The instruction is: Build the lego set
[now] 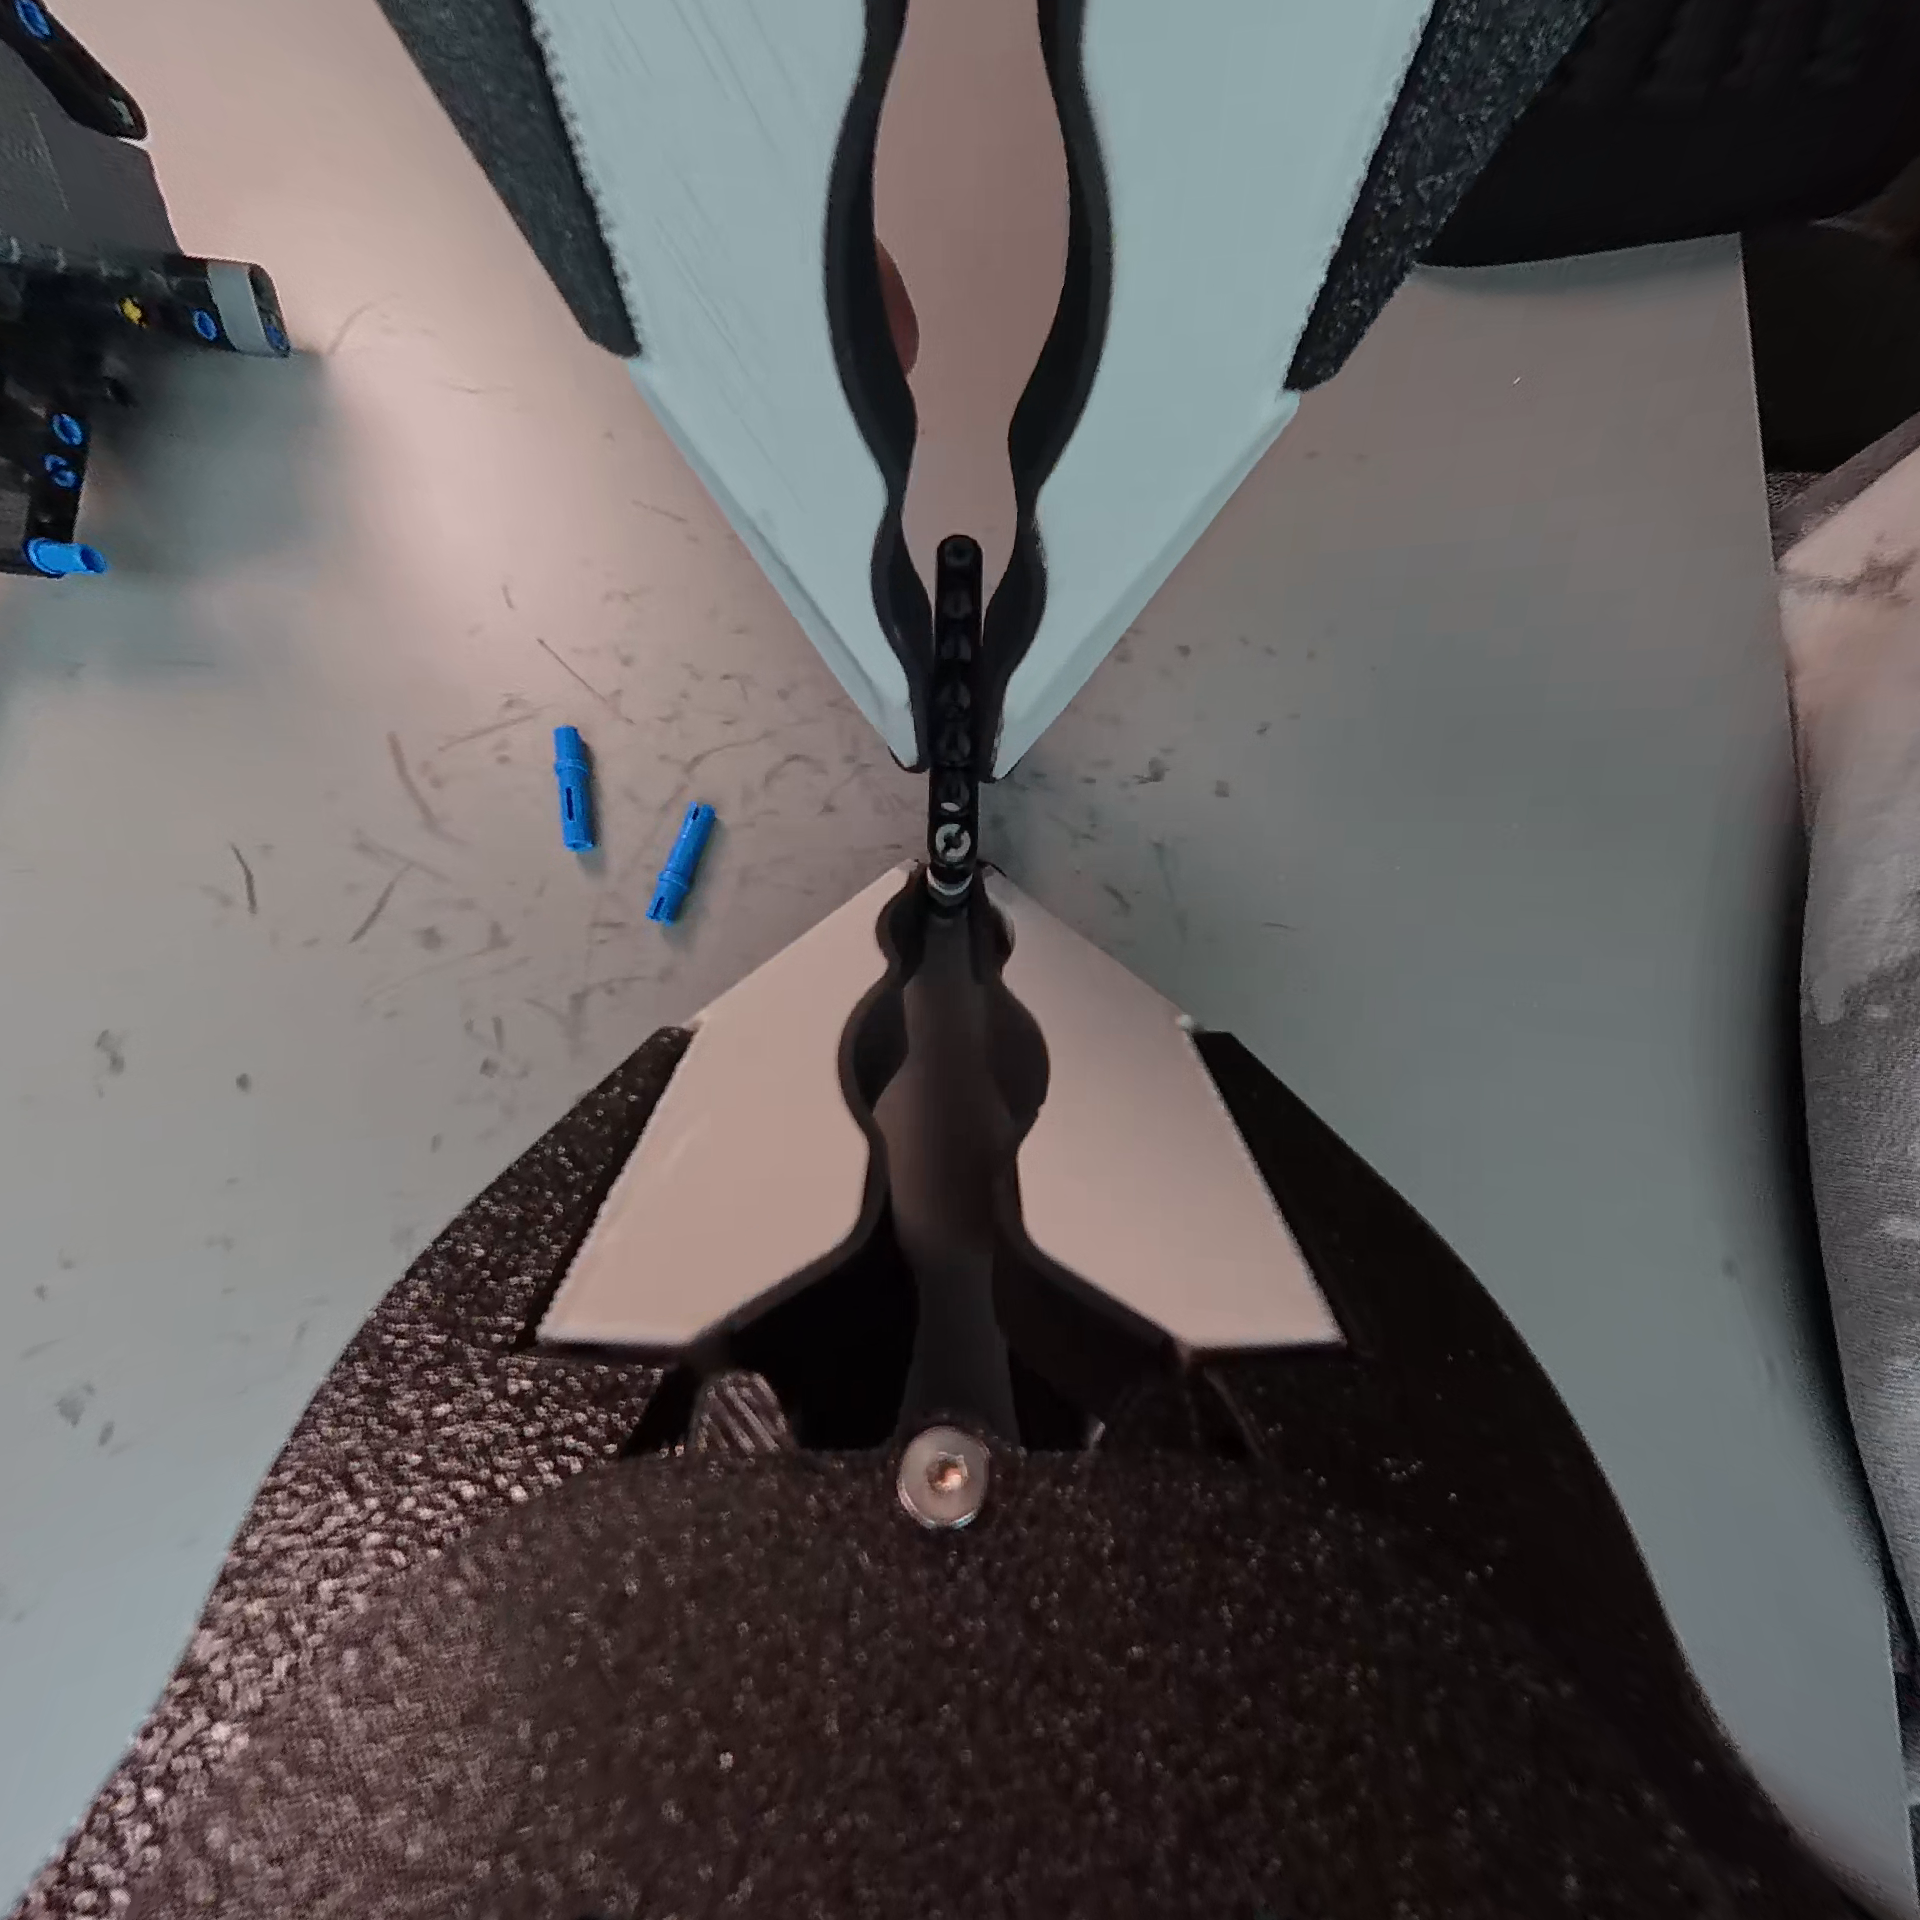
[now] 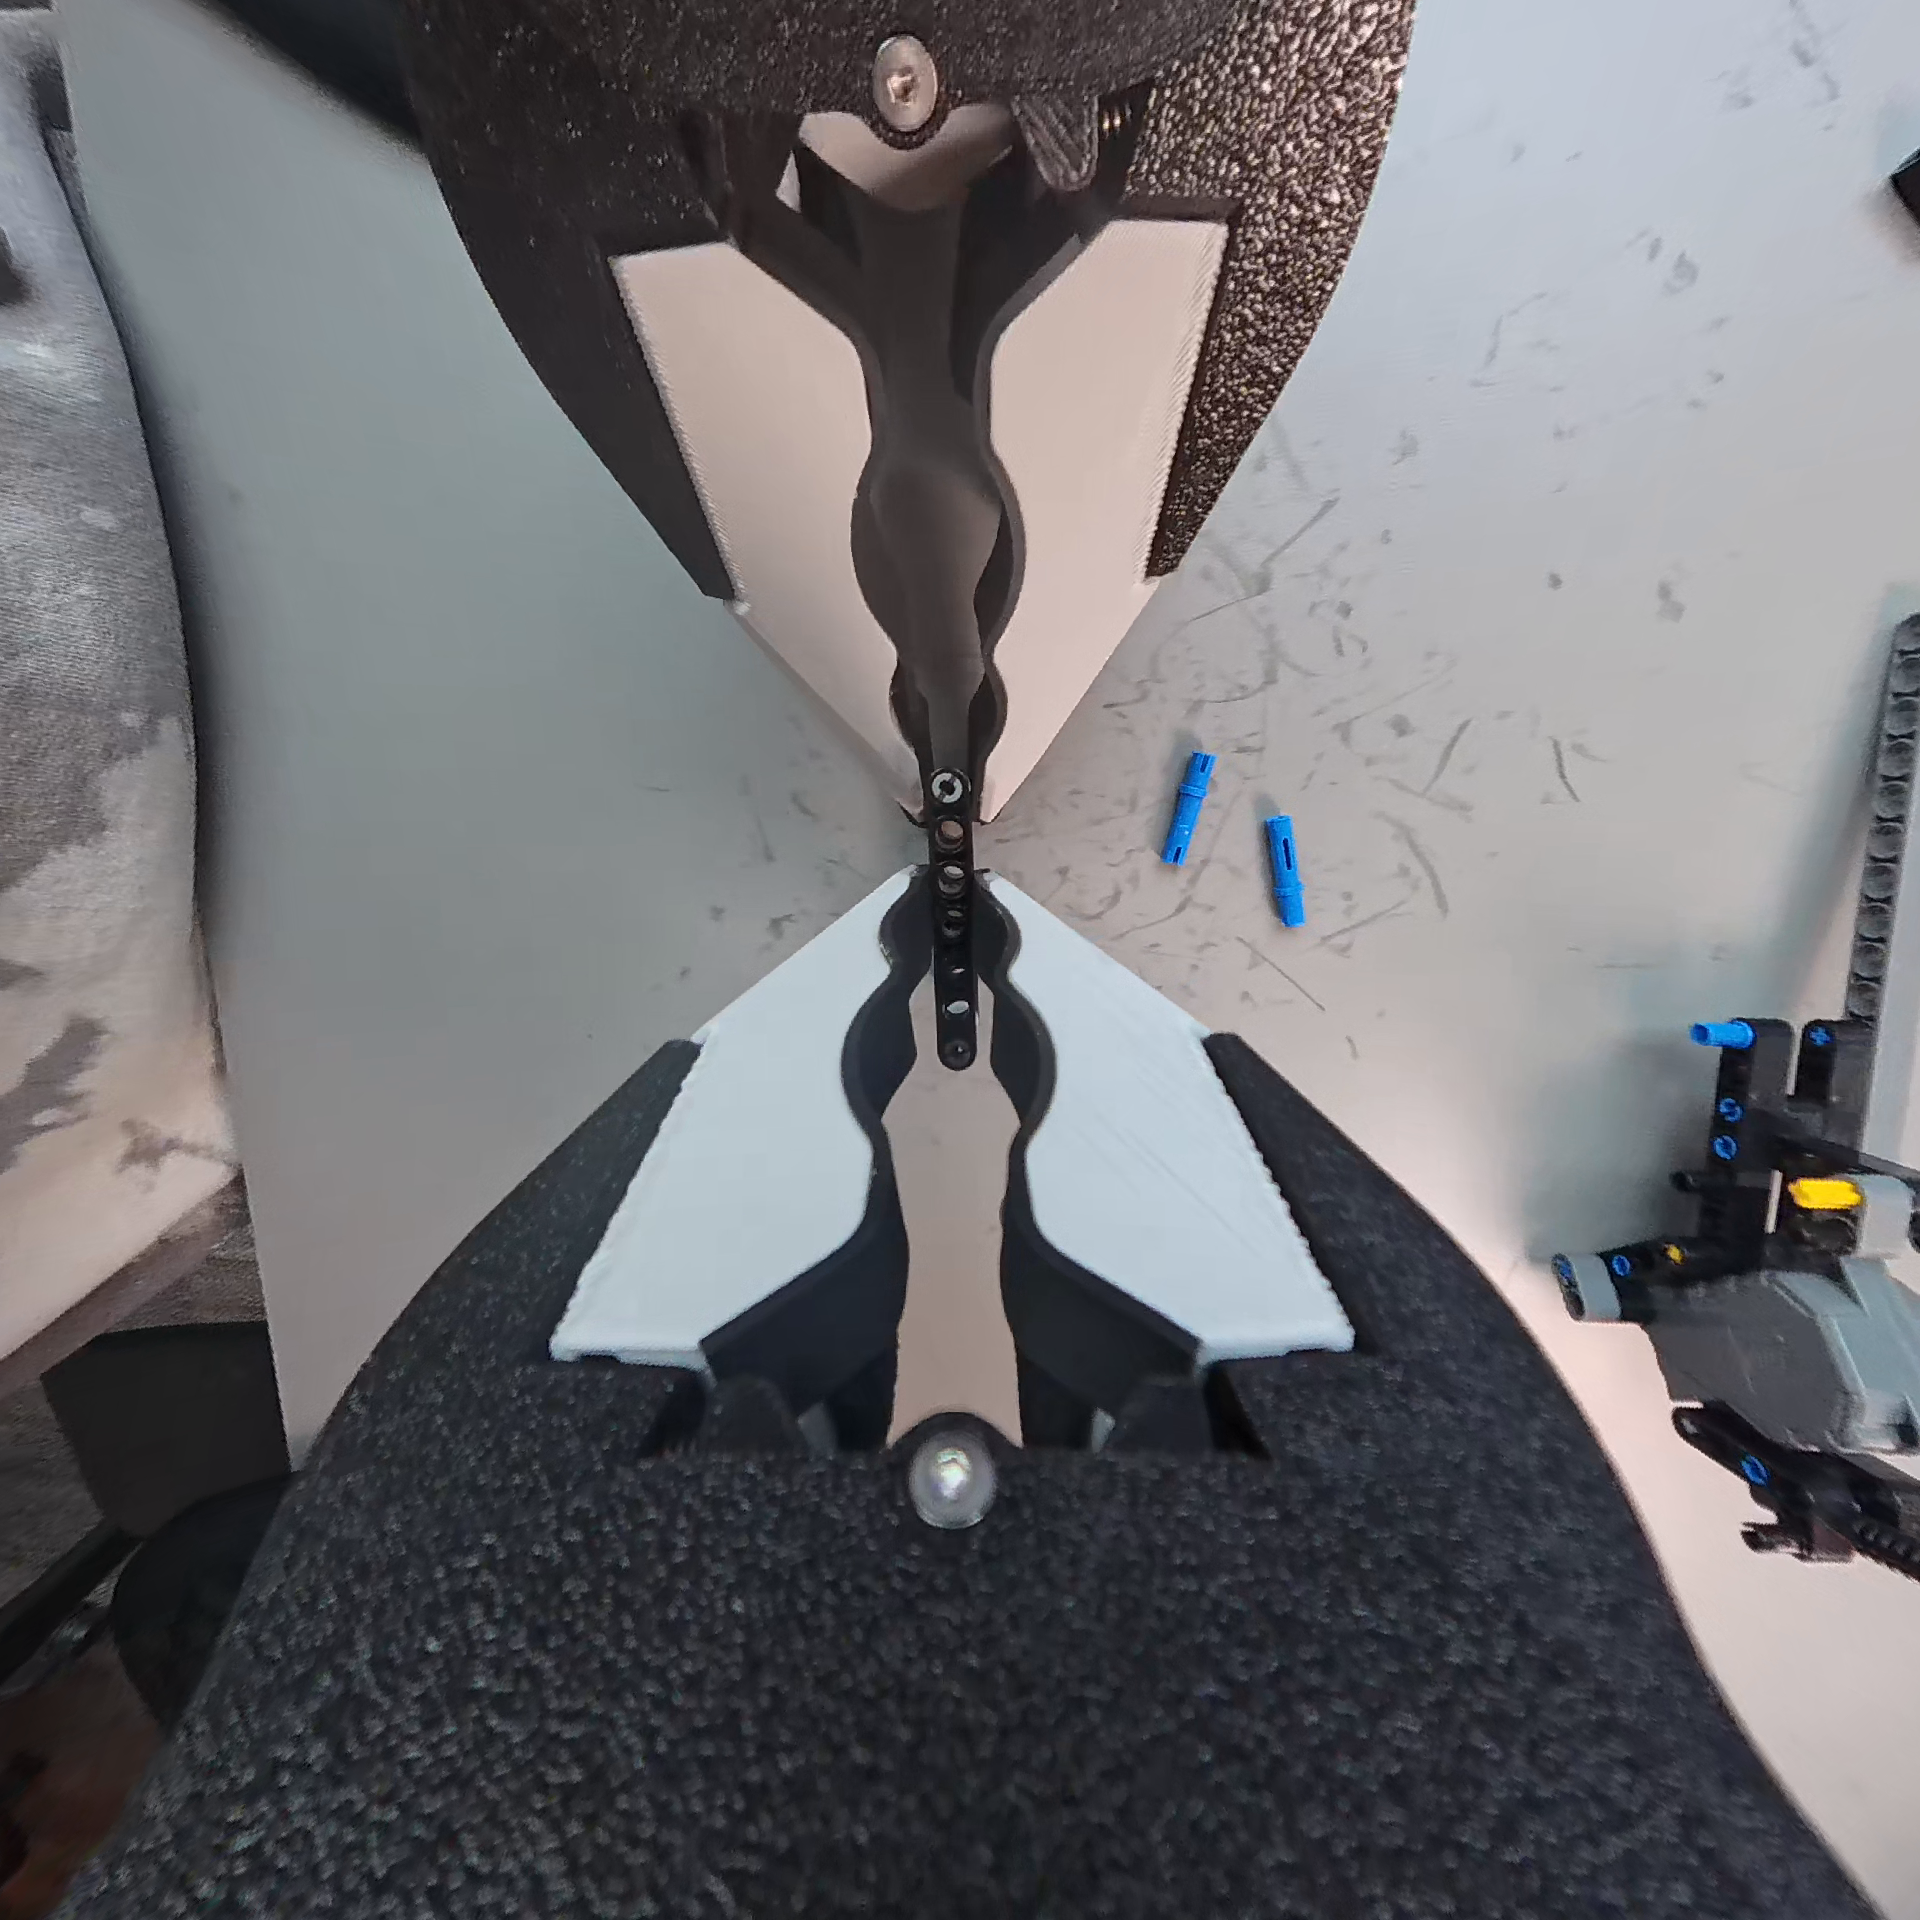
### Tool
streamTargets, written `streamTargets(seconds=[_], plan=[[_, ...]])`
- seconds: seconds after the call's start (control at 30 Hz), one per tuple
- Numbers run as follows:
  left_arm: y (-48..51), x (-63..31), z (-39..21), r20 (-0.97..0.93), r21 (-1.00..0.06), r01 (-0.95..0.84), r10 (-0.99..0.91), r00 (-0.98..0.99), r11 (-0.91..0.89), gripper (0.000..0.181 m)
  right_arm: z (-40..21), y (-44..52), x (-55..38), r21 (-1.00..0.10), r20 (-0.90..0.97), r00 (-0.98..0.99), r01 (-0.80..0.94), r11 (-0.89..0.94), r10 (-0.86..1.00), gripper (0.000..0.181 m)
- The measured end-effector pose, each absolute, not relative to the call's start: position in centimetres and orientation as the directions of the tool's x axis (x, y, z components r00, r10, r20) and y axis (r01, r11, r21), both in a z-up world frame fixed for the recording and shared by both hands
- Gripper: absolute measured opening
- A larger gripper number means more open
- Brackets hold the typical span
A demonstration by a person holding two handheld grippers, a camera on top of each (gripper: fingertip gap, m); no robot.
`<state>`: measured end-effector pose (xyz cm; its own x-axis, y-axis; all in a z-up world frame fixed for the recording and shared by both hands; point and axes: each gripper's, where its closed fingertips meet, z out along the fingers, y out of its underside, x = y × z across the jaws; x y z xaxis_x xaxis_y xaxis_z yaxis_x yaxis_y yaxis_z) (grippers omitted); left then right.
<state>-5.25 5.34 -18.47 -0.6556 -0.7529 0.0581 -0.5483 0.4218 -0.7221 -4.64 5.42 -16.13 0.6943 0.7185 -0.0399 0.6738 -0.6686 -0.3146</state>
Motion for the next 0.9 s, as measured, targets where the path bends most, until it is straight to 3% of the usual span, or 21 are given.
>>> streamTargets(seconds=[0.03, 0.23, 0.33, 0.47, 0.6, 0.7, 0.9], plan=[[5.3, -5.3, -18.5, 0.056, -0.722, -0.547, -0.753, -0.656, 0.423, 0.006, -16.2, 5.4, -4.7, -0.312, -0.037, 0.696, 0.674, -0.67, 0.718, 0.007], [5.3, -5.3, -18.5, 0.071, -0.722, -0.551, -0.746, -0.662, 0.419, 0.007, -16.6, 5.5, -4.8, -0.332, -0.021, 0.719, 0.65, -0.683, 0.694, 0.007], [5.4, -5.3, -18.5, 0.059, -0.722, -0.546, -0.748, -0.661, 0.425, 0.008, -16.6, 5.9, -4.8, -0.416, -0.006, 0.745, 0.604, -0.679, 0.667, 0.008], [5.5, -5.3, -18.5, 0.064, -0.722, -0.55, -0.751, -0.657, 0.419, 0.008, -15.8, 5.9, -4.7, -0.497, -0.003, 0.768, 0.555, -0.667, 0.641, 0.028], [5.5, -5.3, -18.5, 0.064, -0.722, -0.55, -0.751, -0.657, 0.419, 0.008, -15.6, 5.6, -4.5, -0.486, 0.002, 0.767, 0.562, -0.669, 0.642, 0.029], [5.5, -5.3, -18.5, 0.064, -0.722, -0.55, -0.751, -0.657, 0.419, 0.008, -15.6, 5.7, -4.5, -0.47, 0.016, 0.745, 0.594, -0.653, 0.666, 0.008], [5.4, -5.4, -18.5, 0.045, -0.722, -0.542, -0.752, -0.657, 0.43, 0.008, -15.7, 5.4, -4.7, -0.397, 0.005, 0.702, 0.655, -0.643, 0.712, 0.007]])
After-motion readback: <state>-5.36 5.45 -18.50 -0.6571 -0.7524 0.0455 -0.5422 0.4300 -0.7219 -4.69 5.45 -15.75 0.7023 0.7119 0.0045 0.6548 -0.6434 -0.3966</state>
